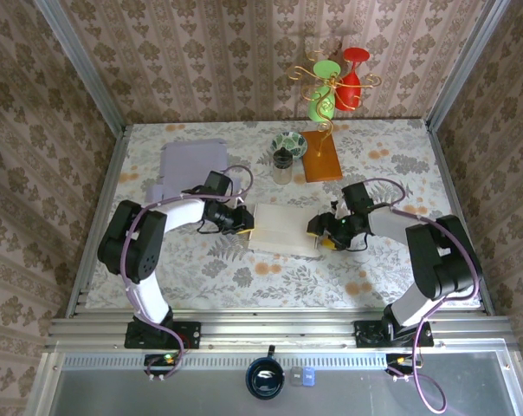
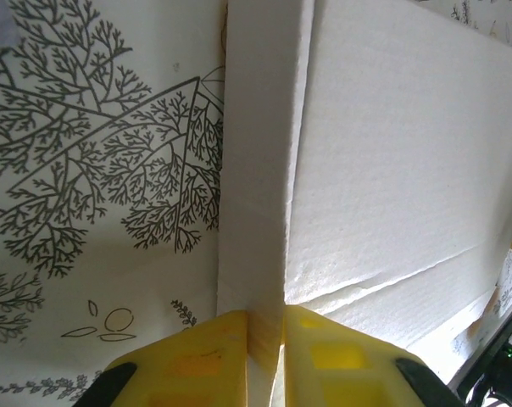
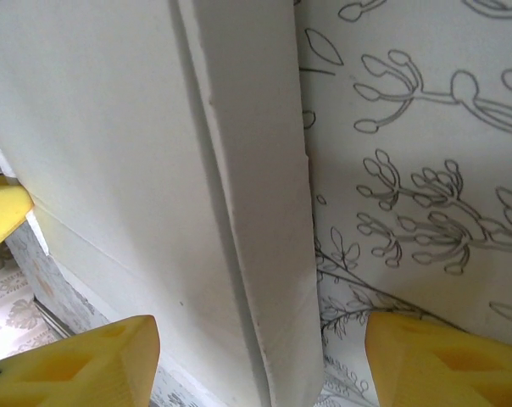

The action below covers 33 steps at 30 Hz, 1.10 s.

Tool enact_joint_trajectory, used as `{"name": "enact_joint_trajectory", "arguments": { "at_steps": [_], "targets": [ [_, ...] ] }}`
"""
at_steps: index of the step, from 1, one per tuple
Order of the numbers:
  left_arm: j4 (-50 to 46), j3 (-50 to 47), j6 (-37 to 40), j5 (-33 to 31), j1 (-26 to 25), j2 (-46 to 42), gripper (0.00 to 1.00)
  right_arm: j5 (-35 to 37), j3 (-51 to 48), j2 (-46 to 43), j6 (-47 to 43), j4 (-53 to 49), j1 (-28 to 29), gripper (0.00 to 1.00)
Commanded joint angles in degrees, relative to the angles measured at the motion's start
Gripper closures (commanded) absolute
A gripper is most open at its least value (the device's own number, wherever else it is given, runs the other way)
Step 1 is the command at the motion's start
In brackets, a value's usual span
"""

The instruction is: Fold the paper box

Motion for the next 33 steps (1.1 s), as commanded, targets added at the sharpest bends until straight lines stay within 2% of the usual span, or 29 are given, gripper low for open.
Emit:
{"name": "enact_joint_trajectory", "arguments": {
  "at_steps": [1, 6, 15, 23, 29, 33],
  "targets": [
    [-1.63, -2.82, -0.97, -1.33, 0.48, 0.91, 0.85, -3.68, -1.0, 1.52, -1.33, 4.37, -0.78, 0.33],
    [-0.51, -4.04, -0.88, -0.42, 3.04, 0.92, 0.87, -7.43, -1.63, 1.69, -1.07, 8.55, -1.16, 0.32],
    [-0.79, -4.11, 0.26, -0.29, 4.36, 1.74, 0.91, -12.59, -0.18, 3.87, -0.83, 13.1, -1.21, 0.31],
    [-0.18, -3.77, 0.42, -0.29, 4.35, 1.9, 0.9, -15.67, 0.05, 4.45, 6.71, 21.1, -0.6, 0.39],
    [-0.69, -2.28, 1.48, -0.88, 3.85, 0.0, 0.84, -14.58, -0.83, 2.88, 15.95, 27.01, -0.44, 0.53],
    [-1.23, -1.35, 2.58, -3.53, 3.49, -3.88, 0.71, -13.71, -0.58, 1.11, 19.06, 26.28, -0.51, 0.58]
  ]
}}
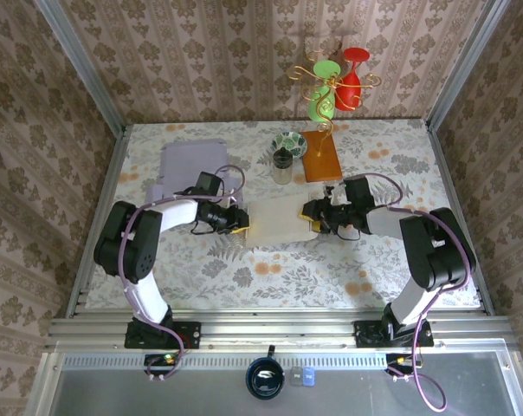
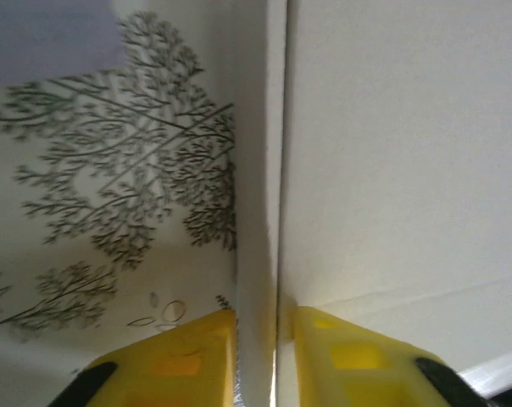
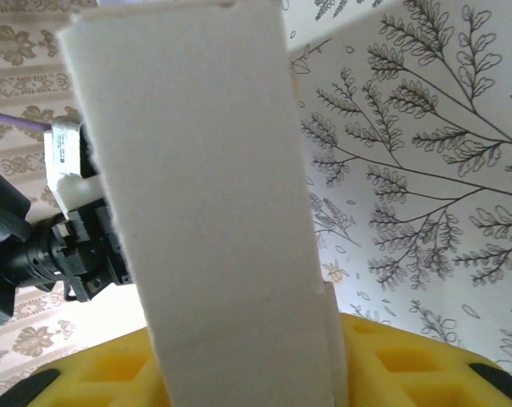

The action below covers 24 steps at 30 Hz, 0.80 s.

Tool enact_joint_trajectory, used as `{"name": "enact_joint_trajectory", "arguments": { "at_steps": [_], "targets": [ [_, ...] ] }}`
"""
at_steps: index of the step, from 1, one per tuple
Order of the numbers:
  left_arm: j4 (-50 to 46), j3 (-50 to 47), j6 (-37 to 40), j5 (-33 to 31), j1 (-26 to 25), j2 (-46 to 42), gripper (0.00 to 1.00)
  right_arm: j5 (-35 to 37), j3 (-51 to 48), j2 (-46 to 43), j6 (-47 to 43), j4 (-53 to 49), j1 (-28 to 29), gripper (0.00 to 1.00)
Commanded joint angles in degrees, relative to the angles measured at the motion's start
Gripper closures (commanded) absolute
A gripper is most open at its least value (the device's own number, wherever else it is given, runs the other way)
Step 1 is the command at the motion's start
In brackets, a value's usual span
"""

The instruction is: Fold the paper box

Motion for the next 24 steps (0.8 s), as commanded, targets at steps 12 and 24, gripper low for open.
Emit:
{"name": "enact_joint_trajectory", "arguments": {
  "at_steps": [12, 24],
  "targets": [
    [17.21, -10.81, 29.53, -12.03, -13.02, -28.89, 0.48, 0.68, 1.66, -11.04, 18.46, -10.64, -3.13, 0.66],
    [8.23, -10.11, 56.31, -22.85, -20.92, -29.95, 0.33, -4.57, 1.21, -20.71, 35.77, -30.95, -7.3, 0.69]
  ]
}}
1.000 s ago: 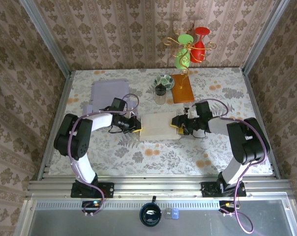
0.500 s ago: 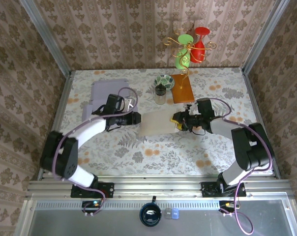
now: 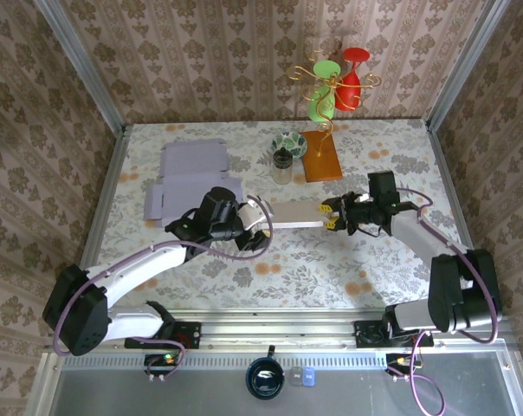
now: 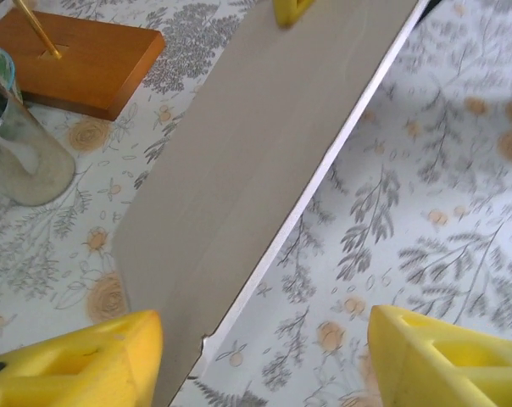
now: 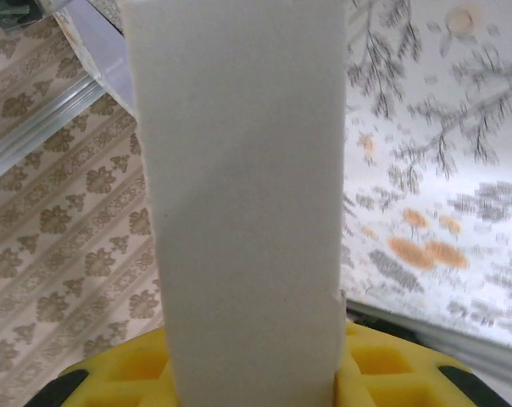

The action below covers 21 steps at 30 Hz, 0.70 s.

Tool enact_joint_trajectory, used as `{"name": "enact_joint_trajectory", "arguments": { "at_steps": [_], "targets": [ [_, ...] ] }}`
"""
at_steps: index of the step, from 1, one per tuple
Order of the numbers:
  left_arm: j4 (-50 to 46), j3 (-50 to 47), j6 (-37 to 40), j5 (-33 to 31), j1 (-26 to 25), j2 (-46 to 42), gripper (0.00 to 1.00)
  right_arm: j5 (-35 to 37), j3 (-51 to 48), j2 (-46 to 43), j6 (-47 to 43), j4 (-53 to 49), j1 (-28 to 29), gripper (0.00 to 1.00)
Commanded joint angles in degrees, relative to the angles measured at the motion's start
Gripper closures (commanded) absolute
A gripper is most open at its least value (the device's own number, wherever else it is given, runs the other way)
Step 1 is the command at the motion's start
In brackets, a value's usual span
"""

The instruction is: Fold the paper box

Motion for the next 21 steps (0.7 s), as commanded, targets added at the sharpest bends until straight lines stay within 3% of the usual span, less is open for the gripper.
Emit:
{"name": "enact_joint_trajectory", "arguments": {
  "at_steps": [1, 14, 21],
  "targets": [
    [-0.54, -0.05, 9.21, -5.06, -0.16, 0.36, 0.33, -3.95, -0.37, -2.5, 6.43, -7.36, -0.66, 0.69],
    [-0.94, 2.68, 14.41, -4.94, -3.09, 6.5, 0.32, -6.44, -3.02, -3.82, 11.92, -9.13, -0.97, 0.71],
    [-1.01, 5.14, 14.81, -4.16, -4.11, 10.41, 0.39, -6.95, -7.03, -3.98, 16.91, -3.63, -1.01, 0.69]
  ]
}}
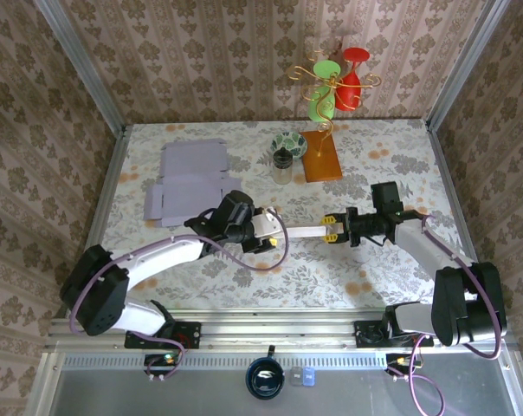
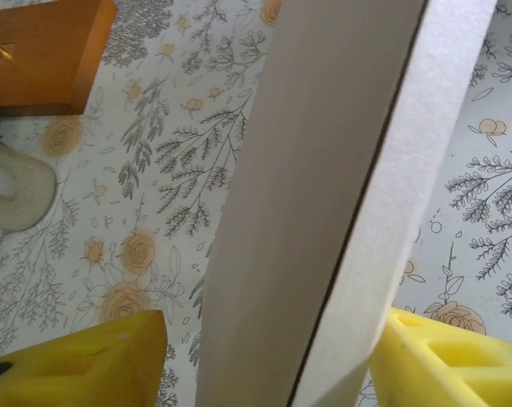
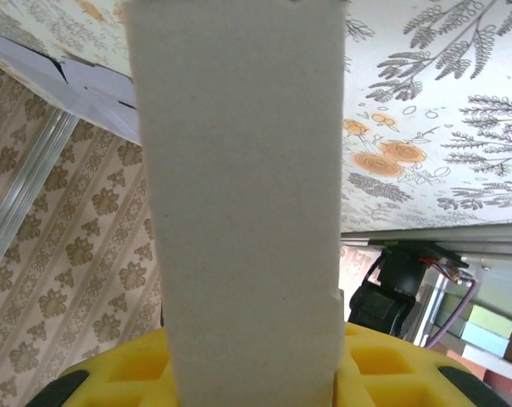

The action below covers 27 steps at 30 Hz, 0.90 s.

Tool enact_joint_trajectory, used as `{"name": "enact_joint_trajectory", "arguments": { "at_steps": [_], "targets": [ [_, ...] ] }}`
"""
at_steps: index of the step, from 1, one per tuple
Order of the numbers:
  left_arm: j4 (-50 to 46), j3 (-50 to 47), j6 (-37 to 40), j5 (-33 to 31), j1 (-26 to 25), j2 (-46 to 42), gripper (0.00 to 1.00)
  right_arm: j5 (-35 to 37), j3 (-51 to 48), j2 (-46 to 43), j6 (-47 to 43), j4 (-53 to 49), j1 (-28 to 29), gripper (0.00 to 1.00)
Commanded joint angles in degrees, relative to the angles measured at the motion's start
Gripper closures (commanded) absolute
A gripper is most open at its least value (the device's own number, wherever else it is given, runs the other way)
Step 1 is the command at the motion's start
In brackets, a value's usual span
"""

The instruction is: Fold the paper box

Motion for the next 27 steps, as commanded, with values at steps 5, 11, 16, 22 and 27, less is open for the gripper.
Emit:
{"name": "enact_joint_trajectory", "arguments": {
  "at_steps": [5, 11, 16, 22, 27],
  "targets": [
    [-2.43, 4.02, 2.1, 2.14, -0.53, 2.48, 0.46, -1.29, -3.55, 0.8, 6.47, 6.13, -1.14, 0.66],
    [-5.92, 7.01, 2.59, 4.39, -0.53, 4.55, 0.58, -1.46, -5.05, 3.95, 8.36, 11.12, -2.35, 0.58],
    [-12.89, 12.18, 2.01, 6.73, -0.51, 7.87, 0.66, -1.12, -4.19, 6.78, 7.33, 12.85, -4.91, 0.48],
    [-24.19, 20.45, -1.26, 8.99, -0.45, 12.46, 0.72, 6.28, -0.62, 2.3, 2.96, 7.38, -9.62, 0.37],
    [-29.6, 24.45, -3.6, 7.67, -0.61, 14.78, 0.71, 20.11, -0.17, -8.0, 0.33, 1.44, -11.78, 0.37]
  ]
}}
